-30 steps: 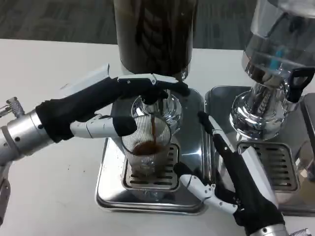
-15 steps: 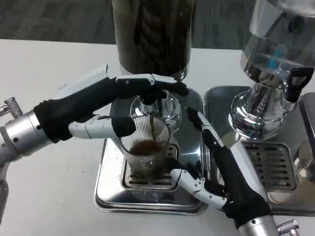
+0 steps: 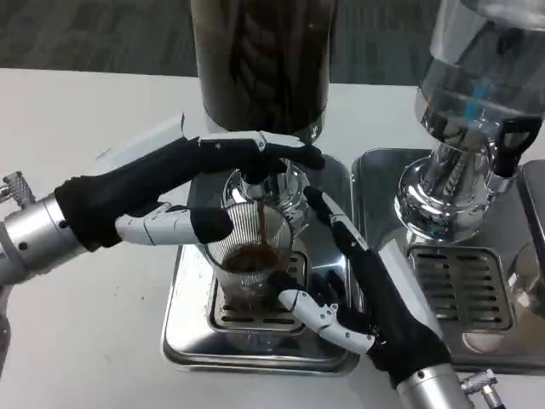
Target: Grasp the cup under the faucet to collect the drink, then remove the cup.
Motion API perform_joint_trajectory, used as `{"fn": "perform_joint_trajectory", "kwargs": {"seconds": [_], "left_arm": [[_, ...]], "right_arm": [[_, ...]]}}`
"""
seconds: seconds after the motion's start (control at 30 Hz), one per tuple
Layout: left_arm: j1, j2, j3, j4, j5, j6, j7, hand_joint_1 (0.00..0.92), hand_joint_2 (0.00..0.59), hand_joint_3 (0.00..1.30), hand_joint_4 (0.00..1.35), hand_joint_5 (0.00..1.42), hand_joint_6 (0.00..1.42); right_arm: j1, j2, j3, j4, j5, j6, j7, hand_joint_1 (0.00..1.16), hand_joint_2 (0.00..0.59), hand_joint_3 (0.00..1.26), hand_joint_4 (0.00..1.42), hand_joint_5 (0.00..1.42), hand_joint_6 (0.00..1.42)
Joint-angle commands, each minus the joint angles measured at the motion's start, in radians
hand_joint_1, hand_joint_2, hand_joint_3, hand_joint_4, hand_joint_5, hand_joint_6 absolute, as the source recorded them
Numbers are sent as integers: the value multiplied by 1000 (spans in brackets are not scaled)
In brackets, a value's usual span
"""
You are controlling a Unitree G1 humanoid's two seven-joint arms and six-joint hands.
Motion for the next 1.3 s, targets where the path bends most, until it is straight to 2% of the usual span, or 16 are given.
{"fn": "perform_joint_trajectory", "kwargs": {"seconds": [0.03, 0.67, 1.03, 1.3], "left_arm": [[24, 20, 0, -17, 22, -1, -20, 0, 80, 286, 184, 166, 259], [28, 21, 31, 5, 75, -18, 55, 0, 81, 280, 178, 158, 274], [41, -8, 116, 44, 31, 18, 135, 0, 89, 274, 174, 156, 276], [80, -13, 191, 30, -9, 17, 162, 0, 101, 284, 183, 165, 288]], "right_arm": [[-15, 8, 1, 20, 12, 0, -5, 492, 217, 76, 76, 75, 48], [-23, 11, 6, 31, 12, -3, -6, 493, 217, 86, 86, 85, 48], [-35, 17, 10, 49, 16, -13, -6, 484, 223, 86, 86, 86, 48], [-51, 14, 12, 71, 27, -25, 0, 480, 225, 86, 86, 86, 48]]}}
